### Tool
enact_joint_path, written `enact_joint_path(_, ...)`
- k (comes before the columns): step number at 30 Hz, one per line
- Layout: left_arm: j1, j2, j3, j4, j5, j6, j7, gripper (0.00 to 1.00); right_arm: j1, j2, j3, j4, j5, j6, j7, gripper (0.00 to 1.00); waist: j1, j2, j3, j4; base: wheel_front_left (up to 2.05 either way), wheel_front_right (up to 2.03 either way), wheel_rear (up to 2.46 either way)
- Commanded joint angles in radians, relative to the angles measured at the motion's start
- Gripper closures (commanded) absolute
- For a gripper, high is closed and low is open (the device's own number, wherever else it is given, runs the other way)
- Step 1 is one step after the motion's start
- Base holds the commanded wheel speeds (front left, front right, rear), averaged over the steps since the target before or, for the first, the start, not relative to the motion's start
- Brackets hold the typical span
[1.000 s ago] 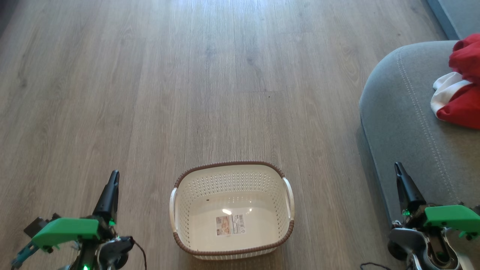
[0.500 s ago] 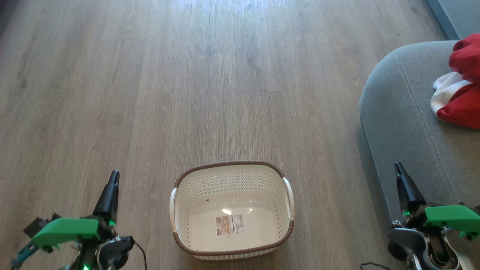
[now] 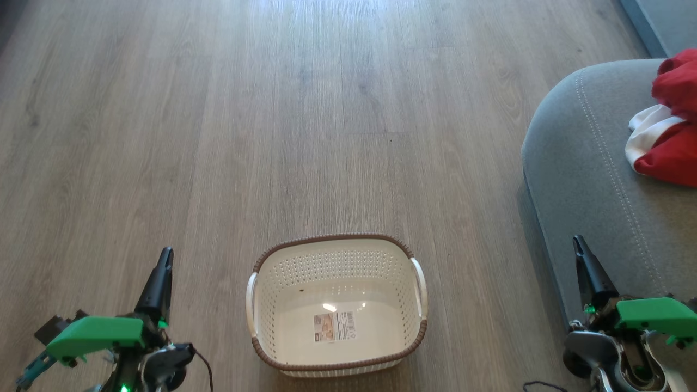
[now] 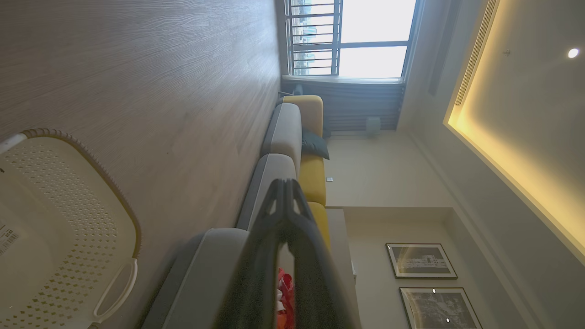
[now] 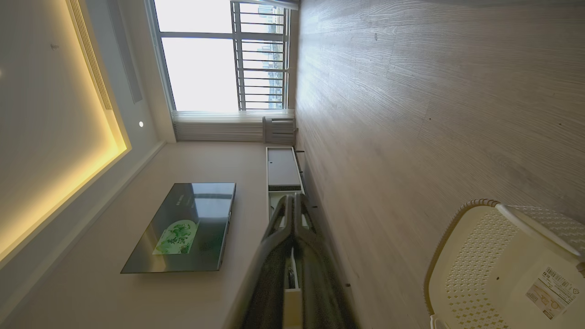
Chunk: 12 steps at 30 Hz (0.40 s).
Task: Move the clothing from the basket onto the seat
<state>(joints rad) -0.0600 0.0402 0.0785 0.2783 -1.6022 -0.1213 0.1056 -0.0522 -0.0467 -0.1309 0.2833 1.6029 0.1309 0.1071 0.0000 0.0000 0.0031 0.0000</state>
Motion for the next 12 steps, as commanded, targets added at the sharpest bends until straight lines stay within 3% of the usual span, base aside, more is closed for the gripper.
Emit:
enact_joint_path(1, -0.048, 0.010, 0.035, -0.033, -0.007, -0.009, 0.008, 1.00, -0.056, -0.004, 0.017, -0.039, 0.006, 0.000, 0.006, 1.00, 0.0000, 0.0000, 0.000, 0.000, 0.00, 0.00, 0.00)
enact_joint_path(12, -0.048, 0.010, 0.035, -0.033, -0.007, -0.009, 0.008, 1.00, -0.056, -0.004, 0.017, -0.039, 0.006, 0.000, 0.006, 1.00, 0.0000, 0.0000, 0.000, 0.000, 0.00, 0.00, 0.00)
